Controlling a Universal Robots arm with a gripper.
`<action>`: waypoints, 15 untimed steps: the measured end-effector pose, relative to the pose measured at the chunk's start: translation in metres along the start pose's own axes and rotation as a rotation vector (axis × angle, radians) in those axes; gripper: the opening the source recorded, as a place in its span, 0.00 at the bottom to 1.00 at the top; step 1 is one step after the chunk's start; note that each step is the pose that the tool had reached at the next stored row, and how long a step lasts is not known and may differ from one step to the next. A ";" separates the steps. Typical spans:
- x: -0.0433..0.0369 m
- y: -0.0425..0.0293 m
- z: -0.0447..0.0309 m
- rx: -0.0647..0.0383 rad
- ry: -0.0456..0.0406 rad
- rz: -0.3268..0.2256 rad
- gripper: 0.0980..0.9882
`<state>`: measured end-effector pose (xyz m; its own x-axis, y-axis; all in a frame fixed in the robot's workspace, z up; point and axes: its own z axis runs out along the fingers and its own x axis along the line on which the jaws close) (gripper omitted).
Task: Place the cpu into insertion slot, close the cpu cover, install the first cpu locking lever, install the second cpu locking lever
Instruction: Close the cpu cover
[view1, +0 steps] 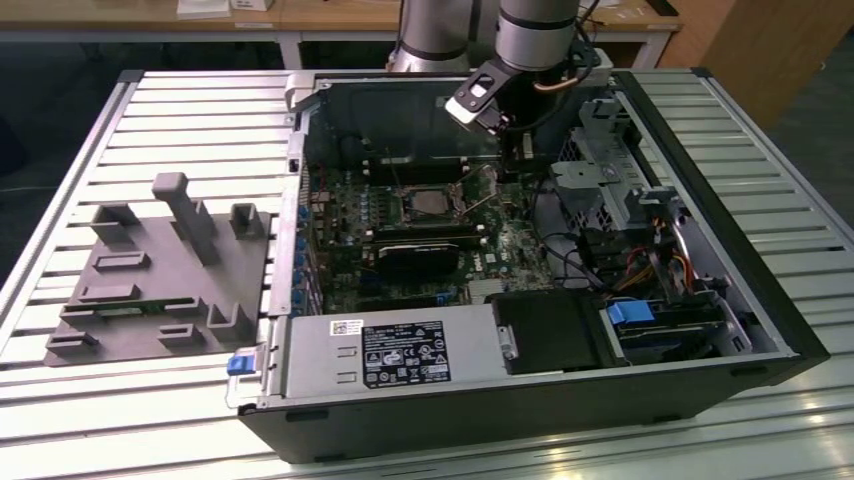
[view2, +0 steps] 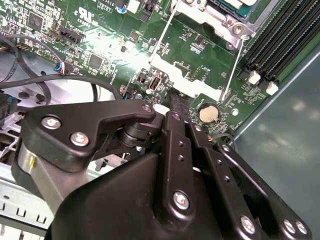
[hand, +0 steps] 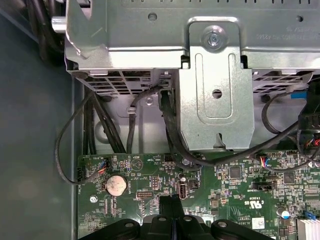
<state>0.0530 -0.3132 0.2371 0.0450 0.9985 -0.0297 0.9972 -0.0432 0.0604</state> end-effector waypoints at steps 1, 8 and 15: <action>0.0000 0.0000 0.0000 0.001 -0.0001 0.000 0.00; 0.0000 0.0006 0.0006 0.069 -0.0030 -0.002 0.00; 0.0000 0.0006 0.0009 0.089 -0.0039 -0.003 0.00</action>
<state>0.0536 -0.3132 0.2362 0.0423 0.9985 -0.0337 0.9987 -0.0433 -0.0286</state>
